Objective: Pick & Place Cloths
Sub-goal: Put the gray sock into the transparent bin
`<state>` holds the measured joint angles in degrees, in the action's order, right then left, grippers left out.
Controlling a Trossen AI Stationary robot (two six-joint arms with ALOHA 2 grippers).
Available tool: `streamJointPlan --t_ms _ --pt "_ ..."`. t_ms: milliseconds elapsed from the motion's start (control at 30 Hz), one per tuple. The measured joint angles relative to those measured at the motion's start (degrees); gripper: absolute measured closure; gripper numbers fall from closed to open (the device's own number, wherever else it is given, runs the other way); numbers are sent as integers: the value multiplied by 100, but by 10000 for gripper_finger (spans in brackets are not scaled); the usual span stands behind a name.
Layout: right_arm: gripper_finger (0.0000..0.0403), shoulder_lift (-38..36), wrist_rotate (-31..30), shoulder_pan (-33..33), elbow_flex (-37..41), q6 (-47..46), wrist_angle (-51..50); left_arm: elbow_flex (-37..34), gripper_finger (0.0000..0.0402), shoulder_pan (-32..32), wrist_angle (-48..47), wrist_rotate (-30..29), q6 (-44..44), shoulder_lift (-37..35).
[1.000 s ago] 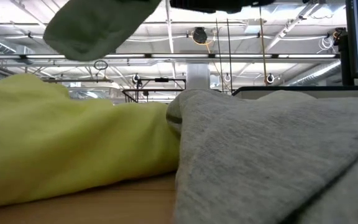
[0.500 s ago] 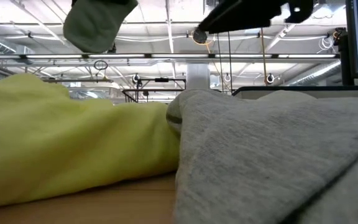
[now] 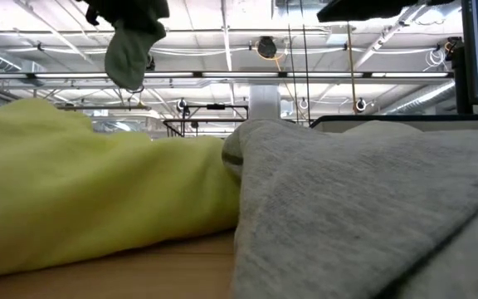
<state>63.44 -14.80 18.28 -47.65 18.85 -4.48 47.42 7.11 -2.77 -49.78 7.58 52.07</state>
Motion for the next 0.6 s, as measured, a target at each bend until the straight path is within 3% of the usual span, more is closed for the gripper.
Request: streamJointPlan --t_ms 167,367,600 --pt "395 -468 -1 0 358 -69 -14 -2 401 861 32 304 789 71" --pt "401 -900 4 0 685 -175 -7 -2 401 1907 330 1225 1463 264" --pt "402 -1203 3 0 945 -474 -5 -2 401 3010 117 2130 1236 715"
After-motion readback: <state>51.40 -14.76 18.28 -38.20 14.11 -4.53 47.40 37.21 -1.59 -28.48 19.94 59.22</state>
